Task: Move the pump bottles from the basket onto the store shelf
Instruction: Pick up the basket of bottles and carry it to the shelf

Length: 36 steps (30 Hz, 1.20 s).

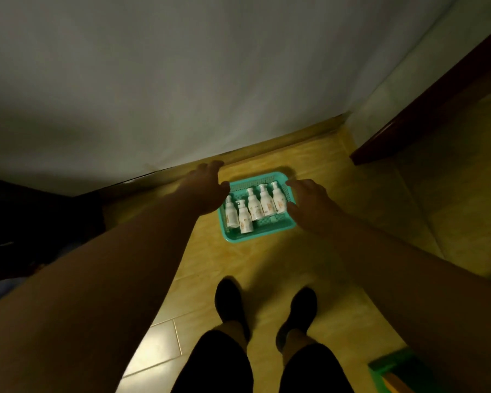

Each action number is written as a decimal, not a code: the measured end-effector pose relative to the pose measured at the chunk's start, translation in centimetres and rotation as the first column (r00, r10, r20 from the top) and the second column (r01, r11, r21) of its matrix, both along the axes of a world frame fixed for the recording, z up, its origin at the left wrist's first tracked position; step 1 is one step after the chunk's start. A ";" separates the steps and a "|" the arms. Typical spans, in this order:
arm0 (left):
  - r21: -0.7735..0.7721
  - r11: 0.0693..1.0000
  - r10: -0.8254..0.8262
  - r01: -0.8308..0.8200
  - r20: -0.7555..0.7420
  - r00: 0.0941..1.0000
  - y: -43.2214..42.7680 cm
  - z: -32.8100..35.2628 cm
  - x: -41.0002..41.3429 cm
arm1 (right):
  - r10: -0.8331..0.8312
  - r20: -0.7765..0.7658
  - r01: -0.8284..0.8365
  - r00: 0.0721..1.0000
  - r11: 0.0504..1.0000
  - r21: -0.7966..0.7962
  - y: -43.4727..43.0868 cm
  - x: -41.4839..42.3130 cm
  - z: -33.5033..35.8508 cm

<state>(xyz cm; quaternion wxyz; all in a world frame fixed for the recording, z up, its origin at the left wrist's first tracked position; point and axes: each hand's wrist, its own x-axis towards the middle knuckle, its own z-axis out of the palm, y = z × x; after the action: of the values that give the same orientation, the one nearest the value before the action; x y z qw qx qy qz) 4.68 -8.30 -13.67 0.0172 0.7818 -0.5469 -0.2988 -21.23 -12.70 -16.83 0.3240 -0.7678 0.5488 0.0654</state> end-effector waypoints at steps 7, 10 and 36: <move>0.073 0.994 0.088 -0.084 -0.060 0.994 -2.2 -17.8 -1.4 | 0.032 -0.036 -0.033 0.999 0.999 -0.015 -2.7 -1.2 -17.7; 0.134 0.989 0.067 -0.060 -0.045 0.997 -2.9 -27.5 -1.9 | 0.087 -0.113 -0.092 0.990 0.995 -0.039 -3.9 -2.4 -27.2; 0.258 0.678 0.710 -0.688 0.015 0.704 -4.4 -60.2 2.4 | -0.345 -0.069 0.343 0.936 0.938 -0.038 -13.8 -4.6 -57.8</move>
<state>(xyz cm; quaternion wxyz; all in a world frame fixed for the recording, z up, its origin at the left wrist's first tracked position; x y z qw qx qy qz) 7.08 -12.74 -73.90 0.0573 0.9134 -0.1642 -0.3680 -25.87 -26.51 -74.67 0.3002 -0.6610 0.6871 0.0293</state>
